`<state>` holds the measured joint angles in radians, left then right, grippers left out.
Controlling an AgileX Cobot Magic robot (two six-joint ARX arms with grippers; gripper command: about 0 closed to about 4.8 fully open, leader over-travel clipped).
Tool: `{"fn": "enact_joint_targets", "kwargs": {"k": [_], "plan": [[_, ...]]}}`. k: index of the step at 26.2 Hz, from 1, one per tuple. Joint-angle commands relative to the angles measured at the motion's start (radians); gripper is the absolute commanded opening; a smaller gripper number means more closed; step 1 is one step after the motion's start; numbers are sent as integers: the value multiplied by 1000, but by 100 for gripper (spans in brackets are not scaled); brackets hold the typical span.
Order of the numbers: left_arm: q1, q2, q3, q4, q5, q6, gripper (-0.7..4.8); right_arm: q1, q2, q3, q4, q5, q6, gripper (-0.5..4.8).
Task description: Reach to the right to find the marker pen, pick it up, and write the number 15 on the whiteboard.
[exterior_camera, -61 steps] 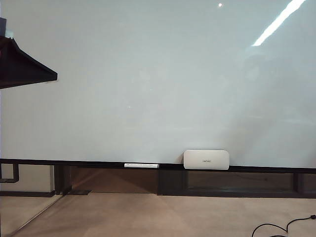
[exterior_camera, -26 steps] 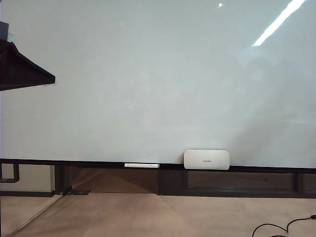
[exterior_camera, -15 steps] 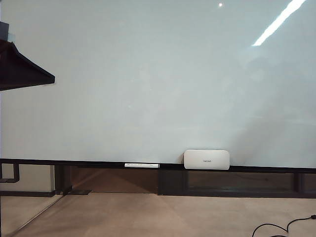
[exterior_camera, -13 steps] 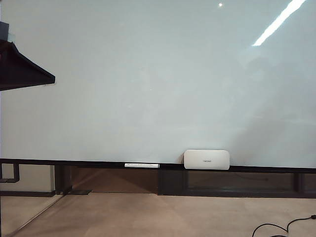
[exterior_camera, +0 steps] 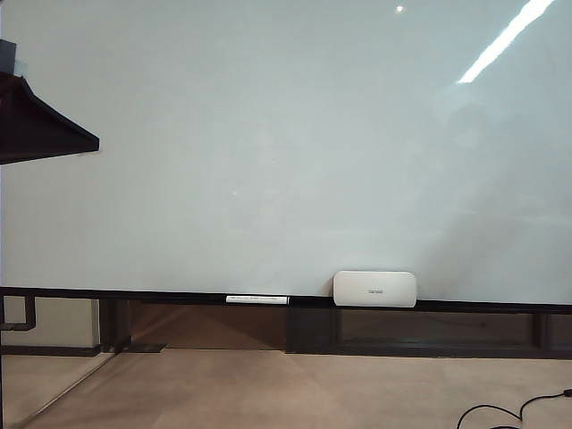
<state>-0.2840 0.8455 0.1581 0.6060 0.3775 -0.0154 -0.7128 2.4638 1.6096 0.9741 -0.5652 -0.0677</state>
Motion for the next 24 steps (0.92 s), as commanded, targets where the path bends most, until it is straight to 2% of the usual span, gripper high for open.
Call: {"fn": "enact_joint_targets", "kwargs": {"k": [1, 4, 6, 15, 18, 22, 24], "plan": [[0, -1, 4, 16, 0, 0, -6, -3, -6, 5, 26, 17, 3, 229], [0, -1, 4, 18, 0, 0, -6, -3, -5, 5, 24, 18, -9, 227], [0, -1, 4, 18, 0, -2, -6, -3, -5, 5, 24, 26, -10, 206], [0, -1, 4, 18, 1, -11, -6, -3, -5, 5, 25, 32, -12, 206], [0, -1, 4, 18, 1, -11, -6, -3, -5, 5, 25, 44, -16, 172], [0, -1, 4, 18, 1, -11, -6, -3, -3, 6, 25, 43, -16, 163], [0, -1, 4, 17, 1, -11, -6, -2, 3, 7, 33, 43, -16, 108]]}}
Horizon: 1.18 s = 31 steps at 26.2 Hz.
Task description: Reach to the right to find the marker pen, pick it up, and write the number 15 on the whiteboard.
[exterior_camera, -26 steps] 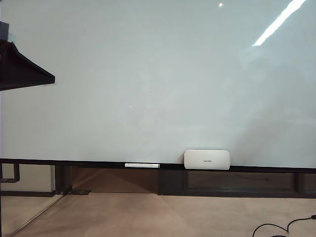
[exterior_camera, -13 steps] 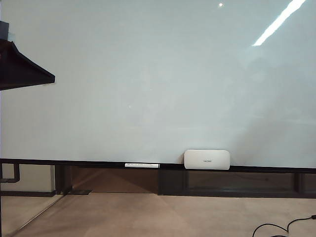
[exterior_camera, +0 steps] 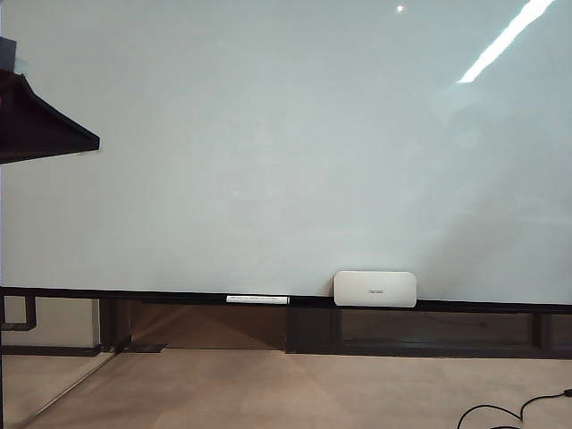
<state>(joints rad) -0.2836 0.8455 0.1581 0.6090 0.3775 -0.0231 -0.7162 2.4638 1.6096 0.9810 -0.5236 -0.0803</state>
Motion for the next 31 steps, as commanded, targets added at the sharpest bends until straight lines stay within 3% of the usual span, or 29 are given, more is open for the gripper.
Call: {"fn": "enact_joint_targets", "kwargs": {"k": [1, 9, 22, 26, 31], "plan": [[0, -1, 4, 14, 1, -4, -6, 3, 6, 9, 26, 2, -3, 84], [0, -1, 4, 13, 1, -6, -6, 8, 20, 31, 25, 2, -2, -1], [0, -2, 7, 2, 119, -11, -6, 6, -61, 26, 36, 2, 63, -1], [-4, -2, 21, -23, 177, -12, -6, 6, -127, 21, -86, 2, 85, -2], [-44, -2, 45, -37, 167, -5, -6, 6, -227, -49, -165, 55, 67, -2]]}}
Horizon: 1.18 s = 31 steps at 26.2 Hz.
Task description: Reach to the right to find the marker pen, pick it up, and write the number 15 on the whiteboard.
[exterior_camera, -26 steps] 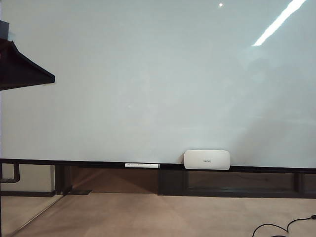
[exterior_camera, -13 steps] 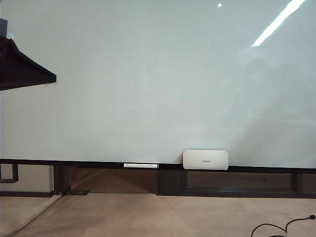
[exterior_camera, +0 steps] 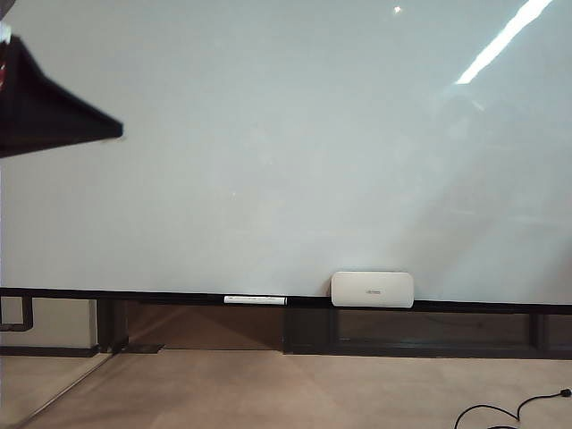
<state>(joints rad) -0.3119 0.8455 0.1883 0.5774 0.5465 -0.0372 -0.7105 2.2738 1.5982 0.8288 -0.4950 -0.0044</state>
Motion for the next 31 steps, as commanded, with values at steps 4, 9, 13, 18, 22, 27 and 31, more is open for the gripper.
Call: {"fn": "enact_joint_targets", "kwargs": {"k": [4, 9, 13, 18, 22, 27, 31], "plan": [[-51, -2, 24, -21, -40, 3, -6, 0, -101, -118, -16, 30, -7, -2], [-137, -11, 25, -16, -125, 3, -6, 0, -218, -264, 1, 122, -16, -2], [-207, -11, 25, -22, -221, 3, -6, -2, -308, -373, 16, 153, -27, -2], [-220, -15, 50, -37, -254, 5, -6, -2, -452, -525, 14, 185, -17, -2], [-220, -44, 98, -108, -272, 62, -6, -2, -580, -643, 14, 185, 79, -2], [-220, -138, 187, -346, -387, 138, -6, 27, -736, -762, 9, 140, 185, -2], [-219, -239, 243, -475, -487, 138, -6, 100, -858, -803, -114, 112, 191, -2]]}}
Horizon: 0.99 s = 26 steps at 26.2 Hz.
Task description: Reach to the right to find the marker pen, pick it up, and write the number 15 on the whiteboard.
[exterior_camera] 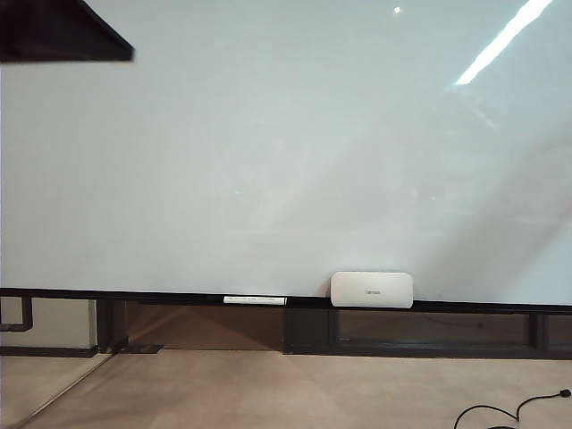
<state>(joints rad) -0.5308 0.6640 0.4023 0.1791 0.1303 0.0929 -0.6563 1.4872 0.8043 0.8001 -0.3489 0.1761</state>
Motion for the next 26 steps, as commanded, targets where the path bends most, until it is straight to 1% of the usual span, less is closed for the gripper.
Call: {"fn": "enact_joint_targets", "kwargs": {"k": [1, 3, 5, 8, 11, 14, 16, 19, 21, 24, 26], "plan": [[0, -82, 37, -92, -99, 9, -6, 74, -104, -9, -139, -47, 6, -2], [0, -132, 48, -108, -156, 16, -6, 124, -146, -9, -203, -51, 7, -2], [0, -178, 56, -130, -187, 39, -6, 188, -183, -10, -248, -59, 7, -2], [0, -233, 74, -196, -230, 73, -6, 297, -215, -10, -256, -97, 7, -2], [0, -264, 97, -284, -272, 67, -6, 422, -231, -9, -258, -102, 11, -1], [0, -285, 97, -301, -317, 64, -6, 544, -232, -5, -258, -101, 11, -1], [0, -303, 97, -293, -313, 65, -6, 633, -231, -3, -257, -80, -1, -1], [0, -318, 97, -269, -274, 64, -6, 755, -225, -3, -249, -21, -74, -1], [0, -320, 96, -253, -254, 74, -6, 828, -206, 0, -237, 9, -99, -1], [0, -320, 96, -237, -240, 122, -6, 913, -158, 1, -171, 18, -102, -1], [0, -320, 96, -229, -195, 144, -6, 953, -117, 1, -111, 38, -96, -2]]}}
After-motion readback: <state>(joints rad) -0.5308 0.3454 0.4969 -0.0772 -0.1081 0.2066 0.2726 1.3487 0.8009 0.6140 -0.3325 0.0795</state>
